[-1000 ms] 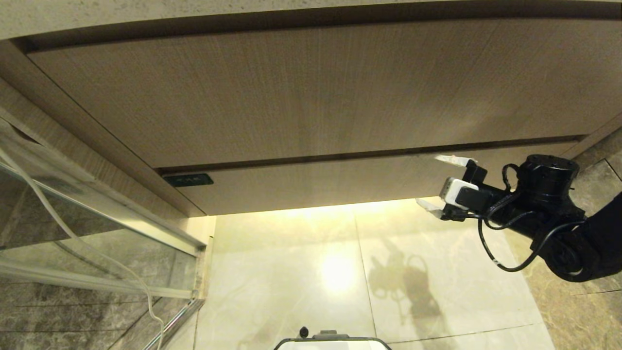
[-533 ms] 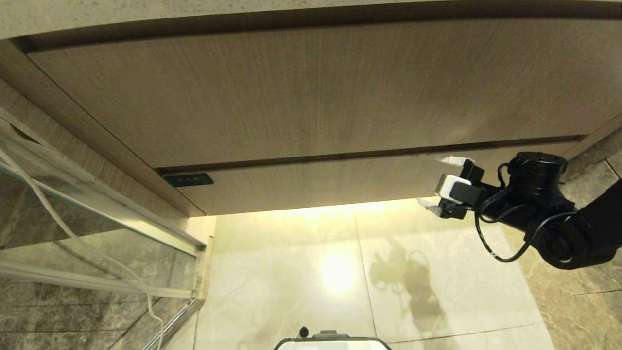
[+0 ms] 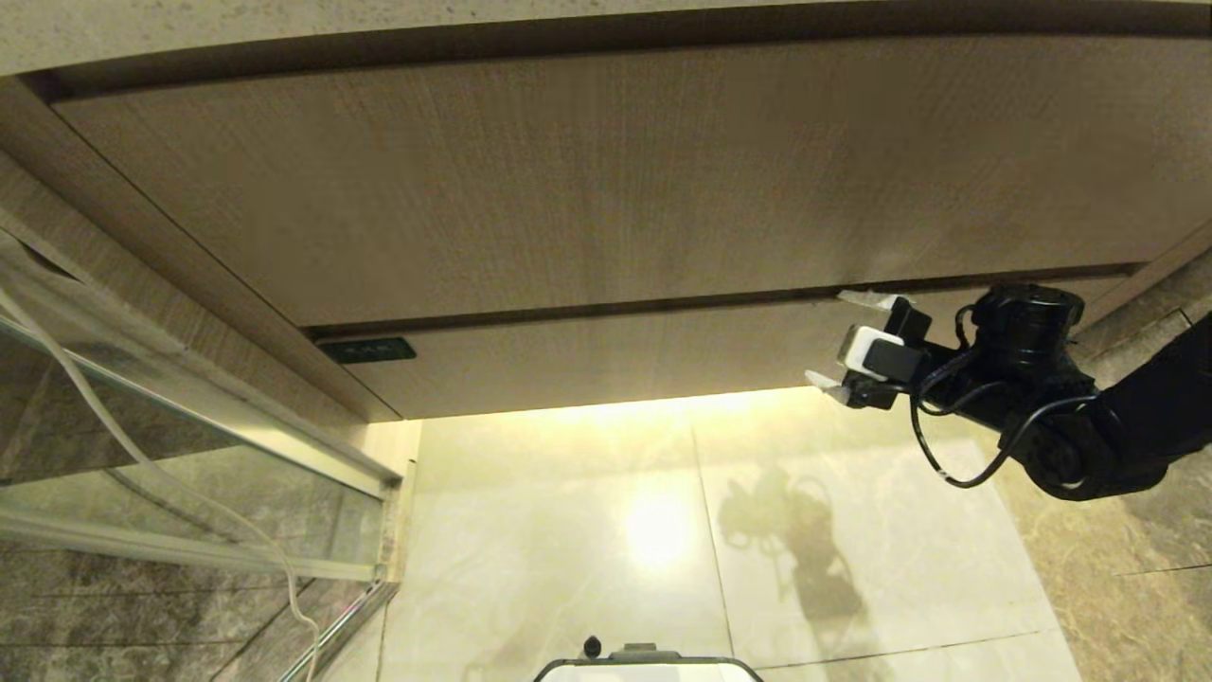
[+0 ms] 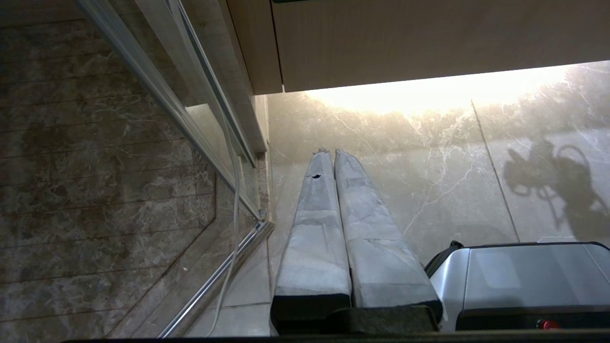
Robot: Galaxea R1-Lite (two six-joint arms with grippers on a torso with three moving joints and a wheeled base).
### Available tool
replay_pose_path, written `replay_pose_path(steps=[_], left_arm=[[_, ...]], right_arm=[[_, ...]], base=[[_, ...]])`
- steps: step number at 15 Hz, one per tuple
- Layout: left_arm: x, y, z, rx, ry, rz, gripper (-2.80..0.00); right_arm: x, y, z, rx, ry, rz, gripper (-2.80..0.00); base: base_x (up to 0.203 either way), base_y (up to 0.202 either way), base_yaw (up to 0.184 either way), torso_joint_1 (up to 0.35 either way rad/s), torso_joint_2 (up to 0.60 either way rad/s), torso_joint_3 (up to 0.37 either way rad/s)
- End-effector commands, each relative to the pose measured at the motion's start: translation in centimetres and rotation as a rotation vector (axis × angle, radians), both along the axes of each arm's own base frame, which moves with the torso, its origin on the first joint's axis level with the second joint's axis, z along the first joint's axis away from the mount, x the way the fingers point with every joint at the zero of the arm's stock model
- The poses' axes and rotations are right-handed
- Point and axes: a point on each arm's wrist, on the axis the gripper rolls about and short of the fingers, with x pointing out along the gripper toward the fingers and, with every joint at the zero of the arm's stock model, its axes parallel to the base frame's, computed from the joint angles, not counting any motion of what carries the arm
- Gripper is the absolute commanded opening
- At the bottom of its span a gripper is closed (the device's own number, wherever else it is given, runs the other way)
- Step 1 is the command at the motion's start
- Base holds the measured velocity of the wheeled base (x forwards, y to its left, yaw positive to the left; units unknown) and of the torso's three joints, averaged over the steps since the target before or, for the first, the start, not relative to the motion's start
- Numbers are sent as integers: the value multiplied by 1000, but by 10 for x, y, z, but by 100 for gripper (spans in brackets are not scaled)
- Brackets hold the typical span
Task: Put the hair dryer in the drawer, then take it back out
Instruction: Pull open the drawer
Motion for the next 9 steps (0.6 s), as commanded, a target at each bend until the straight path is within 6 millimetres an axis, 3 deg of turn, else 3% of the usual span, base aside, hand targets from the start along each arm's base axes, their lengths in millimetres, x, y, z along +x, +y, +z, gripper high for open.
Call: replay_pose_path(steps=[1, 9], left_arm=[[0, 0, 0, 0, 1, 0, -280], [0, 0, 0, 0, 0, 0, -280]], right_arm=[[6, 0, -2, -5, -13, 2, 0], [24, -6, -11, -4, -18, -16, 0]], base=[[0, 0, 0, 0, 0, 0], [0, 0, 0, 0, 0, 0]])
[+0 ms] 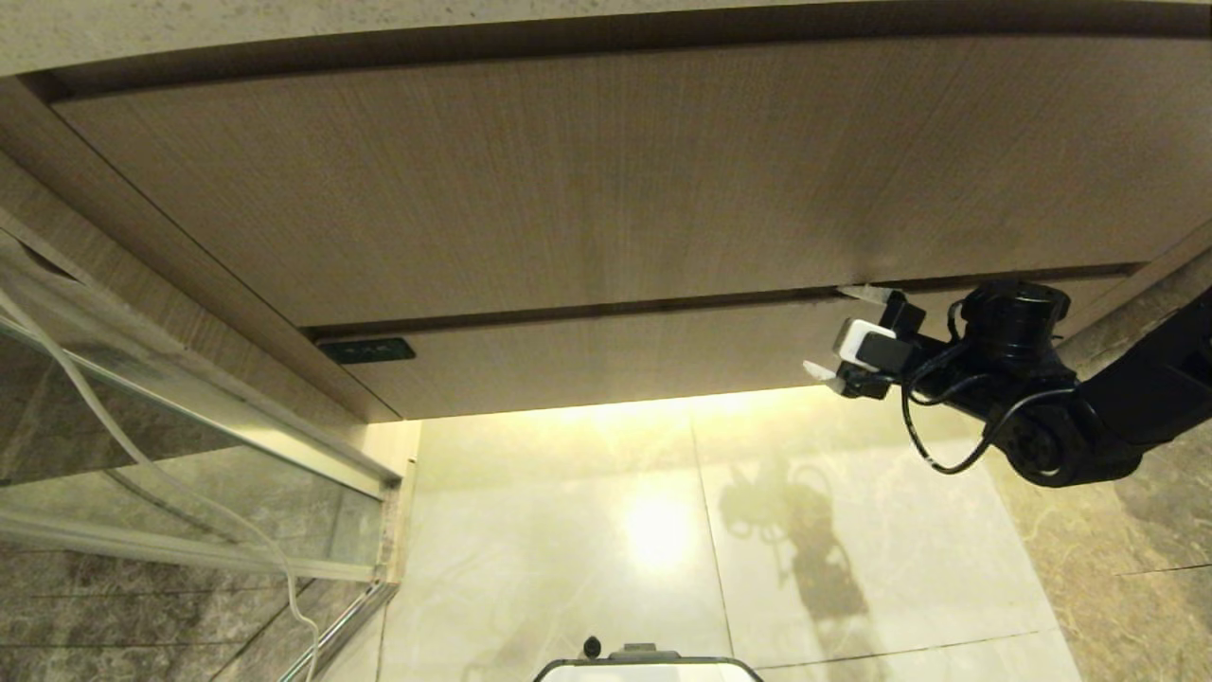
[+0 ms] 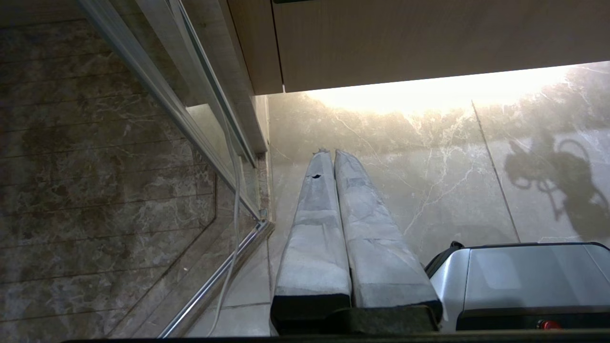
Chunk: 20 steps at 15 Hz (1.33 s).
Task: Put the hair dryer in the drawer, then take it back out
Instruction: Pull open the drawer
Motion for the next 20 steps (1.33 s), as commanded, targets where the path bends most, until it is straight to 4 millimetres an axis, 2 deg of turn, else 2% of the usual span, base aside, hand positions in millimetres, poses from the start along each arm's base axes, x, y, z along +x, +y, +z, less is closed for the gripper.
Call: replay_pose_path(steps=[1, 5, 10, 14, 16, 20], left_arm=[[0, 0, 0, 0, 0, 0, -280], [0, 0, 0, 0, 0, 0, -280], [0, 0, 0, 0, 0, 0, -280], [0, 0, 0, 0, 0, 0, -280], [0, 0, 0, 0, 1, 0, -280], [0, 0, 0, 0, 1, 0, -280]], right_arm=[[4, -1, -5, -6, 3, 0, 0], [17, -6, -17, -14, 5, -13, 0], [18, -12, -33, -45, 91, -46, 0], [16, -19, -31, -54, 133, -60, 0], [9, -28, -26, -66, 172, -85, 0], [2, -30, -26, -78, 219, -112, 0]], base=[[0, 0, 0, 0, 0, 0], [0, 0, 0, 0, 0, 0], [0, 0, 0, 0, 0, 0], [0, 0, 0, 0, 0, 0], [0, 0, 0, 0, 0, 0], [0, 0, 0, 0, 0, 0]])
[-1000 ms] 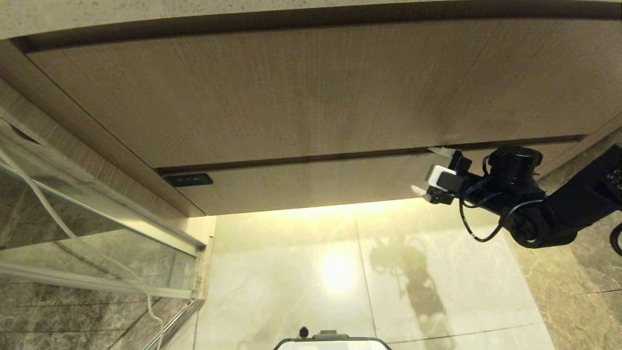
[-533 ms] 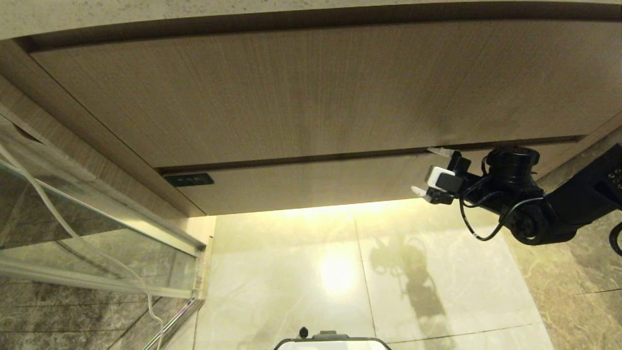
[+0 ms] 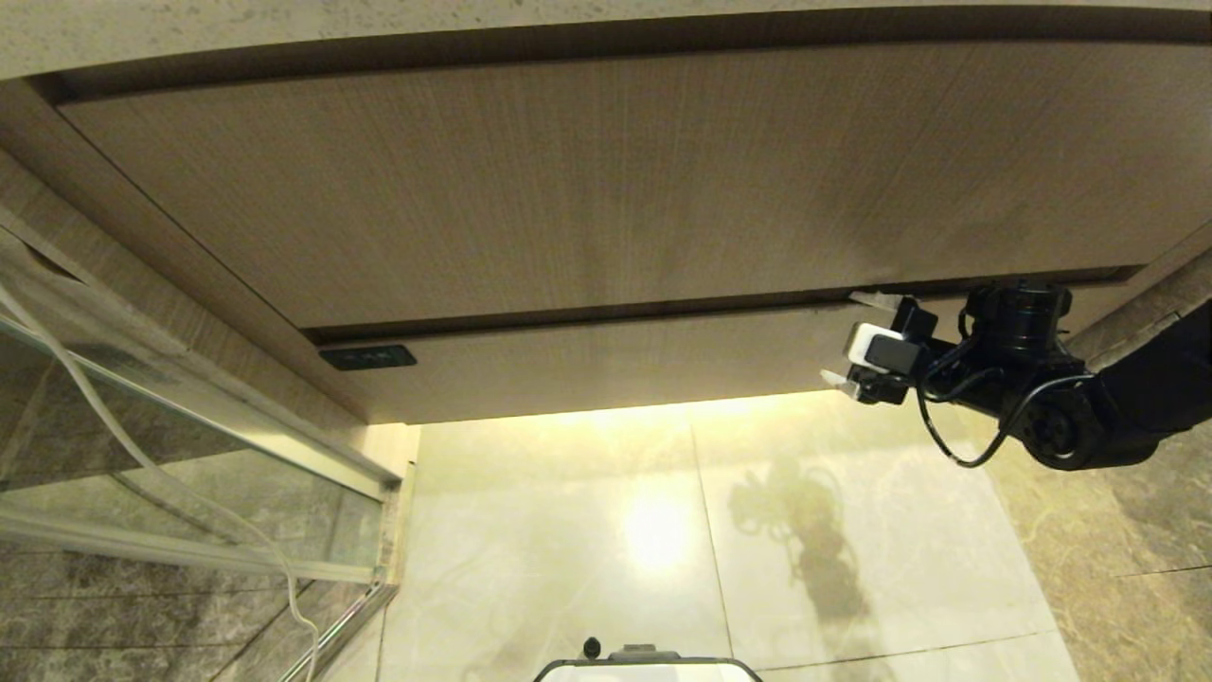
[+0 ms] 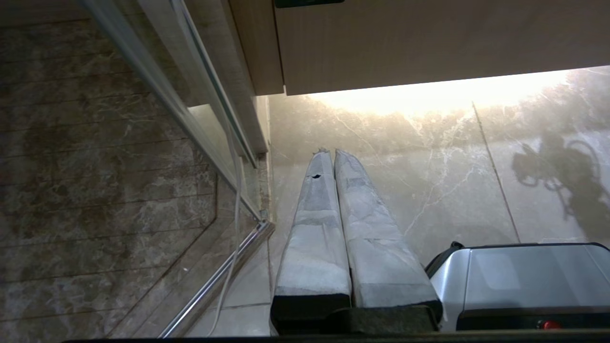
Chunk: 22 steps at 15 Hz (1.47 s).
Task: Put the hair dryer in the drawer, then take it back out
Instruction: Pull open the drawer
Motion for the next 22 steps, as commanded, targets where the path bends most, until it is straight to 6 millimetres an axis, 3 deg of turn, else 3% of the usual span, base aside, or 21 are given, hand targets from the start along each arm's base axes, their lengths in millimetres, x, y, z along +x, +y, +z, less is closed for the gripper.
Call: replay_pose_path(steps=[1, 7, 22], left_arm=[[0, 0, 0, 0, 0, 0, -280], [0, 0, 0, 0, 1, 0, -280], [0, 0, 0, 0, 0, 0, -280]], right_arm=[[-8, 0, 1, -7, 28, -4, 0], [-13, -1, 12, -13, 15, -5, 0], [-38, -1, 10, -21, 111, -58, 0]], base=[[0, 0, 0, 0, 0, 0], [0, 0, 0, 0, 0, 0], [0, 0, 0, 0, 0, 0]])
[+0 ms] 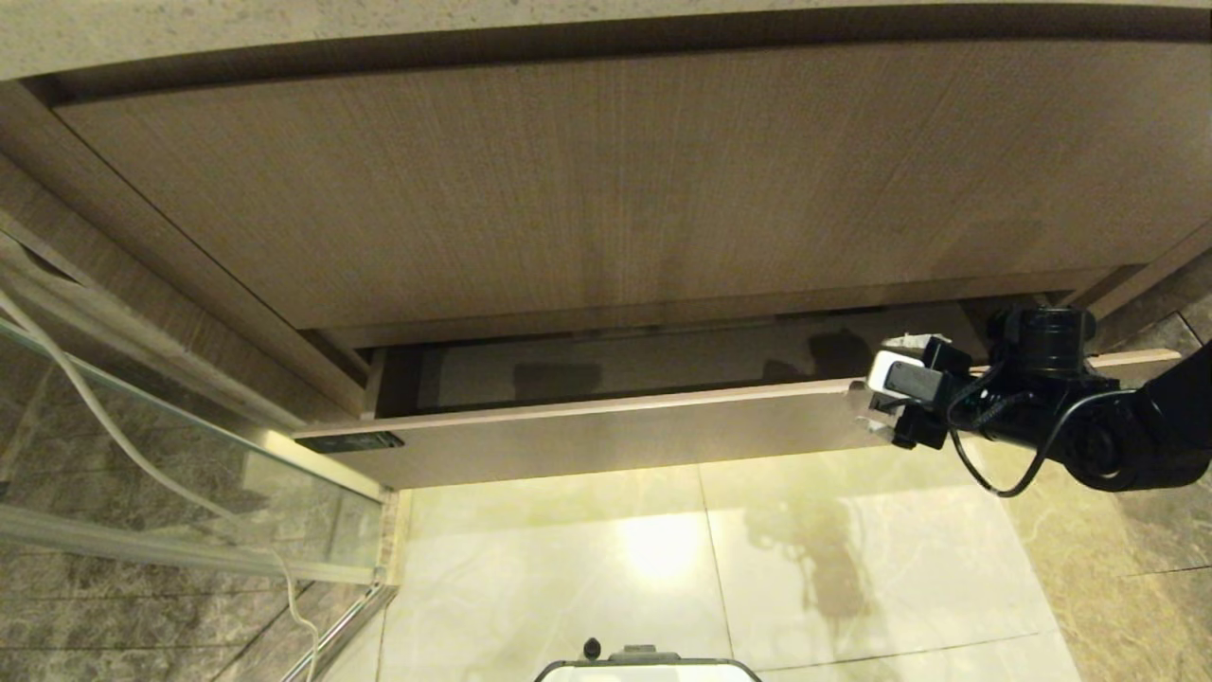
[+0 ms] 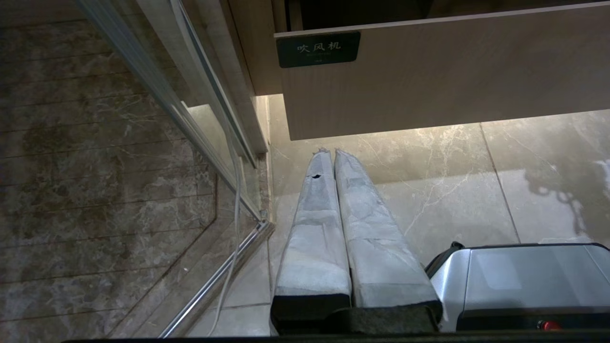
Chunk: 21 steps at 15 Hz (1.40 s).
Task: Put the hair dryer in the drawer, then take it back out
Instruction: Pull open the drawer
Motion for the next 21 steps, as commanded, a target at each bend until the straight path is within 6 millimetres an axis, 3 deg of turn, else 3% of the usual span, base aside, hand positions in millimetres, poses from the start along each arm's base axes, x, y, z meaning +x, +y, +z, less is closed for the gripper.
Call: replay_pose_path(steps=[1, 4, 8, 11, 14, 16, 18, 21], left_arm=[[0, 0, 0, 0, 0, 0, -280], [0, 0, 0, 0, 0, 0, -280], [0, 0, 0, 0, 1, 0, -280], [0, 0, 0, 0, 0, 0, -280], [0, 0, 0, 0, 0, 0, -280], [0, 0, 0, 0, 0, 0, -280], [0, 0, 0, 0, 1, 0, -280], [0, 0, 0, 0, 0, 0, -280]], right_arm=[[-13, 0, 8, -2, 6, 7, 0], [-50, 0, 50, 7, -36, 0, 0], [-107, -5, 80, 2, -93, -61, 0], [-133, -15, 98, -32, -122, -204, 0], [-172, -28, 103, -6, 17, -334, 0], [-195, -30, 105, 135, 69, -428, 0], [-211, -30, 105, 282, 90, -505, 0], [-228, -30, 112, 307, 33, -532, 0]], base=[[0, 0, 0, 0, 0, 0], [0, 0, 0, 0, 0, 0], [0, 0, 0, 0, 0, 0], [0, 0, 0, 0, 0, 0], [0, 0, 0, 0, 0, 0], [0, 0, 0, 0, 0, 0], [0, 0, 0, 0, 0, 0], [0, 0, 0, 0, 0, 0]])
